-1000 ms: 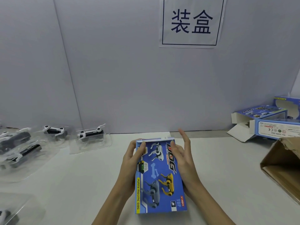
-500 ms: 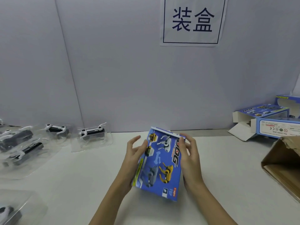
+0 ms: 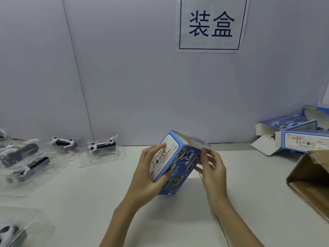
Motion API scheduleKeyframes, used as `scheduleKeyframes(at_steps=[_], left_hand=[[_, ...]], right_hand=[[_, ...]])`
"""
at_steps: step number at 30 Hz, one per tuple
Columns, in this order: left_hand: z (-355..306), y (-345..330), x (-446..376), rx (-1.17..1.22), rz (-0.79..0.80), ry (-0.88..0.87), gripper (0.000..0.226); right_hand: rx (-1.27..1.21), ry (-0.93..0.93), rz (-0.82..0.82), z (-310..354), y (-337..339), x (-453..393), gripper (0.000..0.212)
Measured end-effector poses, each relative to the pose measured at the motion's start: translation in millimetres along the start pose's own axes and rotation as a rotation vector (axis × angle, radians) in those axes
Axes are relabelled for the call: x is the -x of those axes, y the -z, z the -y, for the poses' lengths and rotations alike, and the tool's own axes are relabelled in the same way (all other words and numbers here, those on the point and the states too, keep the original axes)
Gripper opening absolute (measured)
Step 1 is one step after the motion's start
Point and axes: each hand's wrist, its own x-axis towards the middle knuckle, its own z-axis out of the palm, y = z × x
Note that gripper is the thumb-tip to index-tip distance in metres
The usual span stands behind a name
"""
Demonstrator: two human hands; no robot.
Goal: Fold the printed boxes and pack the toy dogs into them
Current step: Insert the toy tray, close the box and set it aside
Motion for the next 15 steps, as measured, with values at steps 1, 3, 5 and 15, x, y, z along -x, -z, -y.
scheduleKeyframes(at_steps=[1, 3, 5, 15], left_hand=[[-1, 0, 0, -0.009, 0.024, -0.011, 0.068], [-2, -2, 1, -0.063, 0.050, -0.039, 0.068], [0, -4, 1, -0.237, 0.040, -0.147, 0.076], [49, -14, 14, -0.815, 0.124, -0.041, 0.096]], right_hand=[[0.011, 0.014, -0.043, 0, 2, -2, 0.023], [0.074, 0.031, -0.104, -2, 6, -8, 0.014], [0.116, 0.005, -0.133, -5, 10, -14, 0.011], [0.699, -0.286, 0.127, -32, 11, -6, 0.016]])
